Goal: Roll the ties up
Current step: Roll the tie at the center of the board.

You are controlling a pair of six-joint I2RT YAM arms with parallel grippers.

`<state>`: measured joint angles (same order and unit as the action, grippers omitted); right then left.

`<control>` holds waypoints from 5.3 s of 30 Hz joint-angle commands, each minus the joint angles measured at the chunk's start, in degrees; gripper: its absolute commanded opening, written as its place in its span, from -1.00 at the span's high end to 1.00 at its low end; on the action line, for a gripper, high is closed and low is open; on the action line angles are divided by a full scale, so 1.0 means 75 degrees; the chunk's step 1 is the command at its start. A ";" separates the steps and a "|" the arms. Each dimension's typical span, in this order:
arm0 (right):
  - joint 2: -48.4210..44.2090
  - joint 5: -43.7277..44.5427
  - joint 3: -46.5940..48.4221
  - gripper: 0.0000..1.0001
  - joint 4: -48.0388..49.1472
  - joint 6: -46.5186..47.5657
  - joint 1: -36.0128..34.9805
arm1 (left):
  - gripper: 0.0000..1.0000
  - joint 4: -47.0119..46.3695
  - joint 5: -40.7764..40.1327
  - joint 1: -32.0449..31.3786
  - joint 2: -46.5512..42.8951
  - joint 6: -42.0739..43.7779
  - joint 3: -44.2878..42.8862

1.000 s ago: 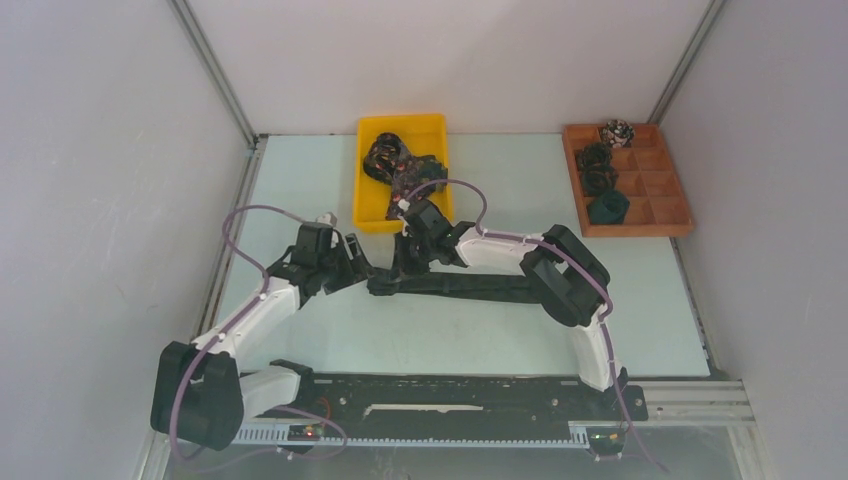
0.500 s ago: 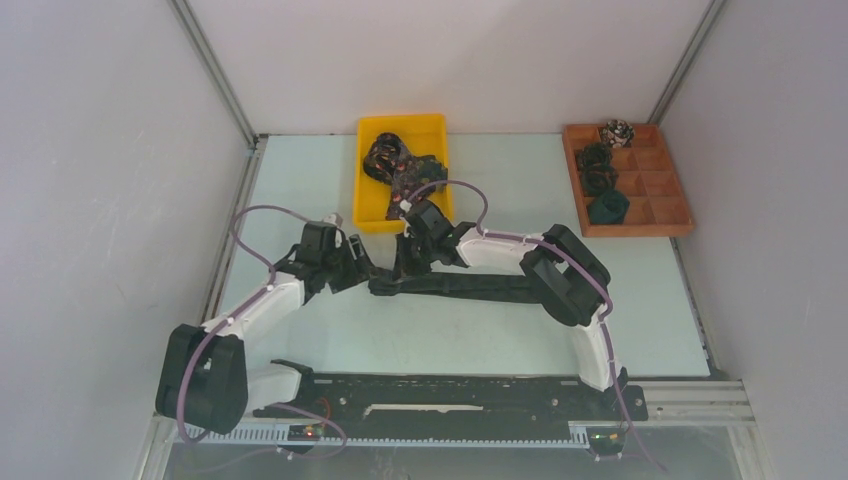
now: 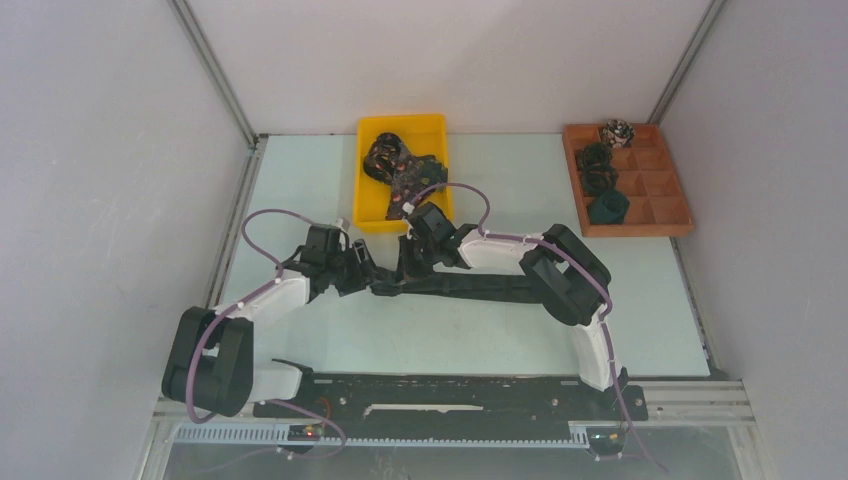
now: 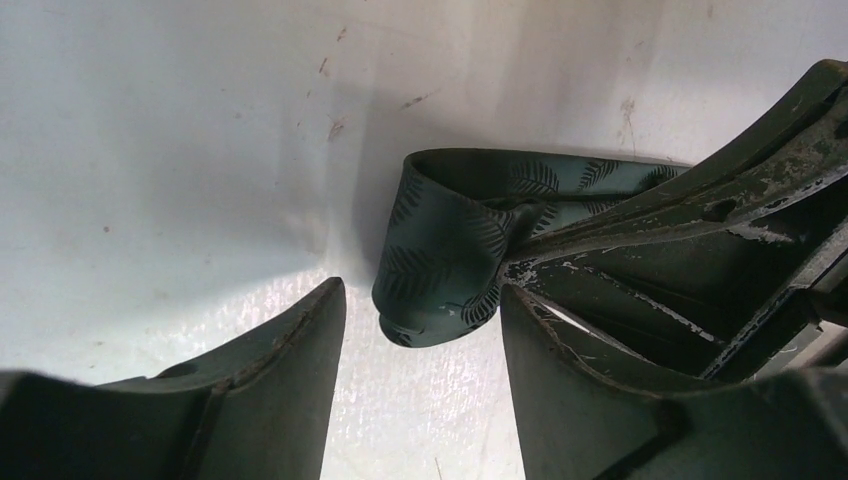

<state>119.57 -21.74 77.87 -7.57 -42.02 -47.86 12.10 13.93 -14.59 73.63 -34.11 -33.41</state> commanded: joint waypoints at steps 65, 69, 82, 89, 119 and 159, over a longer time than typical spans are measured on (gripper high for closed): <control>0.0090 -0.0491 -0.0037 1.00 0.0925 -0.0481 0.0126 | 0.98 0.1384 -0.1278 -0.0802 0.0445 0.0355 -0.1605; 0.0583 -0.0731 0.0404 1.00 0.0931 -0.0609 0.0126 | 0.98 0.1646 -0.1553 -0.0926 0.0574 0.0478 -0.1885; 0.0161 -0.0752 0.0025 1.00 0.0675 -0.0411 0.0167 | 1.00 0.2467 -0.3051 -0.1348 0.0990 0.0923 -0.2431; -0.0625 -0.0524 -0.0658 1.00 0.0488 -0.0163 0.0255 | 1.00 0.2750 -0.3985 -0.1666 0.1341 0.0995 -0.2695; -0.2696 0.0416 -0.1439 1.00 -0.0787 0.0555 0.0654 | 0.90 0.3592 -0.5494 -0.2871 0.2863 0.0781 -0.3796; -0.3475 0.0390 -0.1430 1.00 -0.0685 0.0390 0.0935 | -0.09 0.2938 -0.2865 -0.3266 0.2837 0.0553 -0.4163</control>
<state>95.79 -18.06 67.07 -15.94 -38.24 -41.34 37.80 -12.95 -39.72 99.11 -28.47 -64.31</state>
